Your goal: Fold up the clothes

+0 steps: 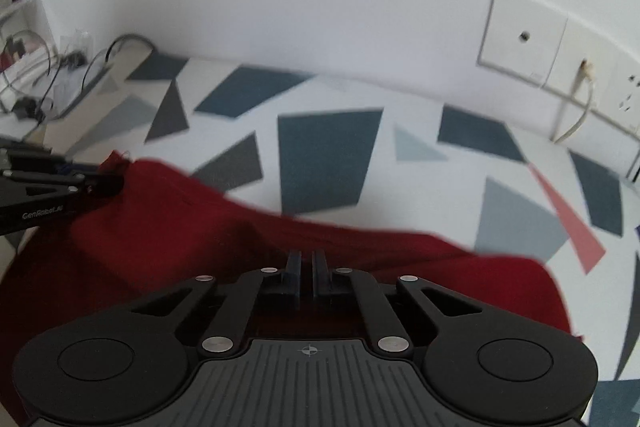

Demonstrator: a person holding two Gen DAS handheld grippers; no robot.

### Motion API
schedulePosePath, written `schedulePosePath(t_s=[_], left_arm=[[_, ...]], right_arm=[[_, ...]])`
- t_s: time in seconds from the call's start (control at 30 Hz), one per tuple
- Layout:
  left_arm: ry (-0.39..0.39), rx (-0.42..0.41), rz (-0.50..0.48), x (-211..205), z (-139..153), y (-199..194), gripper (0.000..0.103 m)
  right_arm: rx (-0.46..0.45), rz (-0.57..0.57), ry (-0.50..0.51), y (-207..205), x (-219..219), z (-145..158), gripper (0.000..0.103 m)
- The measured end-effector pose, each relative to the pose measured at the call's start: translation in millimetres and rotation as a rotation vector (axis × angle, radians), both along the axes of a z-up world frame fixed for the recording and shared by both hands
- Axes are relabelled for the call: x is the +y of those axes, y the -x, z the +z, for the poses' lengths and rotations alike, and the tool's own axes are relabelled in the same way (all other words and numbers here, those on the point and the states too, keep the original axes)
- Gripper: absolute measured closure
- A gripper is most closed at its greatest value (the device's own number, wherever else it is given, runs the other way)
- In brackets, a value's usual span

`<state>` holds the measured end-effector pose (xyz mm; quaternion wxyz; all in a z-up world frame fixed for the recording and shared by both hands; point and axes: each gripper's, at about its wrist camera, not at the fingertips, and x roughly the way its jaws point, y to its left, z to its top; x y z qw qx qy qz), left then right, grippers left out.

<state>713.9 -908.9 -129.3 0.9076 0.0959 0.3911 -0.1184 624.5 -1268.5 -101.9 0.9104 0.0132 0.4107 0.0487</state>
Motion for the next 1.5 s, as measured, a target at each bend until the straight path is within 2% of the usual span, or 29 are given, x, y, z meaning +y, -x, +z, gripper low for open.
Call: schedulePosePath(t_s=[0.17, 0.23, 0.3, 0.33, 0.37, 0.4, 0.43, 0.47, 0.6, 0.73, 0.8, 0.87, 0.9, 0.97, 1.0, 1.03, 1.1, 1.13, 1.2, 1.27, 1.3, 1.33, 1.37, 1.43, 1.5], left_arm=[[-0.01, -0.035, 0.058, 5, 1, -5, 0.098], [-0.014, -0.05, 0.081, 7, 1, -7, 0.097], [-0.018, -0.064, 0.104, 9, 1, -9, 0.091], [-0.02, -0.071, 0.115, 10, 1, -10, 0.083], [-0.022, -0.078, 0.127, 11, 1, -11, 0.065], [-0.037, -0.082, 0.135, 11, 1, -10, 0.055], [-0.039, -0.089, 0.145, 12, 2, -6, 0.042], [-0.029, -0.103, 0.147, 14, 6, 0, 0.041], [0.01, -0.131, 0.11, 17, 25, 35, 0.04], [0.089, -0.095, -0.024, 7, 28, 70, 0.033], [0.067, -0.07, -0.077, -4, 17, 80, 0.033], [0.033, -0.017, -0.062, -11, 4, 78, 0.033], [0.044, 0.012, -0.044, -11, -1, 76, 0.033], [0.092, 0.049, -0.004, -5, -4, 70, 0.032], [0.092, 0.056, -0.003, -4, -4, 68, 0.032], [0.084, 0.061, -0.007, -5, -4, 66, 0.031], [0.069, 0.06, -0.012, -7, -5, 67, 0.031], [0.061, 0.058, -0.014, -9, -5, 68, 0.03], [0.068, 0.059, -0.006, -8, -5, 70, 0.031], [0.076, 0.057, 0.004, -8, -5, 71, 0.031], [0.074, 0.054, 0.006, -8, -6, 71, 0.031], [0.07, 0.052, 0.007, -9, -6, 71, 0.03], [0.069, 0.052, 0.008, -10, -6, 71, 0.03], [0.069, 0.055, 0.008, -10, -6, 70, 0.03], [0.072, 0.057, 0.008, -9, -5, 70, 0.03]], right_arm=[[-0.132, -0.103, -0.06, -6, -18, 20, 0.1], [-0.16, -0.126, -0.034, -12, -19, 18, 0.099], [-0.17, -0.145, 0.009, -17, -18, 9, 0.096], [-0.165, -0.16, 0.031, -20, -18, 5, 0.083], [-0.144, -0.183, 0.041, -20, -20, 2, 0.076], [-0.136, -0.197, 0.028, -17, -25, 2, 0.067], [-0.129, -0.21, 0.015, -14, -30, 1, 0.067], [-0.13, -0.231, 0.007, -9, -37, 1, 0.067], [-0.185, -0.39, -0.007, 27, -78, 3, 0.066], [-0.116, -0.487, -0.089, 37, -118, -7, 0.069], [-0.08, -0.494, -0.079, 31, -125, -13, 0.067], [-0.055, -0.515, -0.118, 25, -129, -21, 0.057], [-0.031, -0.515, -0.149, 21, -130, -24, 0.052], [-0.002, -0.468, -0.107, 13, -122, -28, 0.053], [0.008, -0.428, -0.063, 9, -117, -29, 0.064], [0.023, -0.372, -0.019, 6, -111, -29, 0.094], [0.013, -0.34, 0.009, 6, -107, -25, 0.098], [-0.047, -0.357, 0.003, 11, -108, -18, 0.099], [-0.235, -0.389, 0.027, 31, -106, -1, 0.099], [-0.345, -0.393, 0.143, 48, -94, 6, 0.098], [-0.311, -0.383, 0.18, 48, -91, 1, 0.09], [-0.237, -0.388, 0.21, 44, -91, -8, 0.071], [-0.17, -0.418, 0.218, 41, -95, -17, 0.065], [-0.106, -0.492, 0.165, 45, -107, -27, 0.064], [-0.115, -0.536, 0.066, 55, -118, -26, 0.06]])
